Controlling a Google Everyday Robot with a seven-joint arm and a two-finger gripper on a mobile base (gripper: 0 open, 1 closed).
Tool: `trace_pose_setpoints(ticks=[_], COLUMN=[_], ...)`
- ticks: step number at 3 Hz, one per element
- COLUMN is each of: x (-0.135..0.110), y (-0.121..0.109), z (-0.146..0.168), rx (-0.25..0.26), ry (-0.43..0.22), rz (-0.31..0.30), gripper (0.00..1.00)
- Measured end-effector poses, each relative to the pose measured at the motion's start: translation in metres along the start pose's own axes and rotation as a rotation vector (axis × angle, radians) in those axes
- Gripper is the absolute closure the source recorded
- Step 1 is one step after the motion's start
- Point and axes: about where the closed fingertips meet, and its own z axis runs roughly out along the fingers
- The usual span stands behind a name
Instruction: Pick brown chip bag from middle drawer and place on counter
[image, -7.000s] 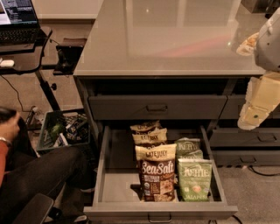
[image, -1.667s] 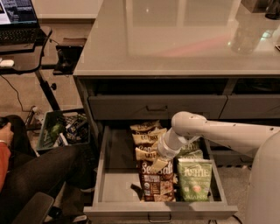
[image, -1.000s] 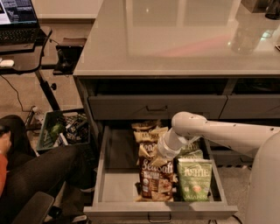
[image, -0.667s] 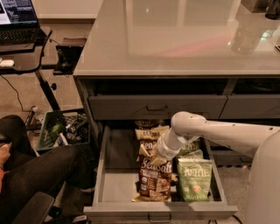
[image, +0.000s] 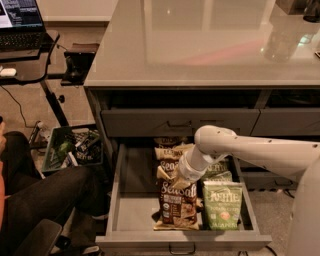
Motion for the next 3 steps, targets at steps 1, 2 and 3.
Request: trace_pose_setpoints(ticks=[1, 2, 3], x=[-0.032, -0.068, -0.092], y=[0.018, 0.037, 0.054], z=[-0.033, -0.083, -0.123], rx=[0.015, 0.047, 0.090], ry=[0.056, 0.104, 0.152], rz=[-0.059, -0.116, -0.153], gripper=[1.00, 1.00, 1.00])
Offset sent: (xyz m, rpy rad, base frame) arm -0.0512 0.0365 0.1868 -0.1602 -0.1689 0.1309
